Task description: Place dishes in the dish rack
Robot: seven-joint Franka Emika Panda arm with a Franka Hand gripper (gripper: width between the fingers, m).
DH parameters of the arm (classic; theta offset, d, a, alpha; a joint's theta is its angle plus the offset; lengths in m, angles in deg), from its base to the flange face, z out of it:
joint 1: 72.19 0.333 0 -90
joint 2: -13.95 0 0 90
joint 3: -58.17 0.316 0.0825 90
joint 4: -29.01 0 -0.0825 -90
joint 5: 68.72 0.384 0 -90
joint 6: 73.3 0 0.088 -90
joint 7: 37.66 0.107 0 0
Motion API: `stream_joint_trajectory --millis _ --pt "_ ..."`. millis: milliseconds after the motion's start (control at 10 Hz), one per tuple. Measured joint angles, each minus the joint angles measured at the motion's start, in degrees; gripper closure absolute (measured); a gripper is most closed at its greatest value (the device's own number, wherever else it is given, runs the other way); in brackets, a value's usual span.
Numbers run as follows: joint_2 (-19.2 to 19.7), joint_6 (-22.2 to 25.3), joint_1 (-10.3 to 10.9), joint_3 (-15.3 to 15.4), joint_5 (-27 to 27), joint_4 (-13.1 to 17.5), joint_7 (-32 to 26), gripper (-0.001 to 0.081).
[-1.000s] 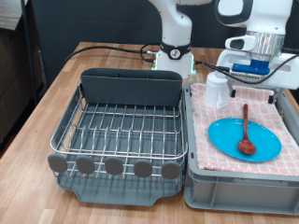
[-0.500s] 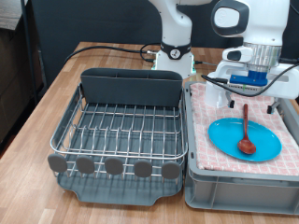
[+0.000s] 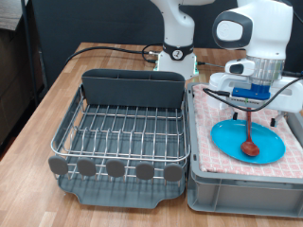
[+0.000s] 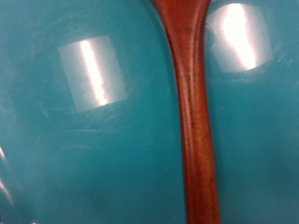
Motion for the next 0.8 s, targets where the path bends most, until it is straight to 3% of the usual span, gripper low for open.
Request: stream_joint_trajectory --millis 700,800 --pt "1.61 -1.05 0.78 -1.56 -3.78 0.02 3.05 0.001" --pt "1.65 -1.05 0.78 -1.6 -3.78 0.02 3.06 0.0203"
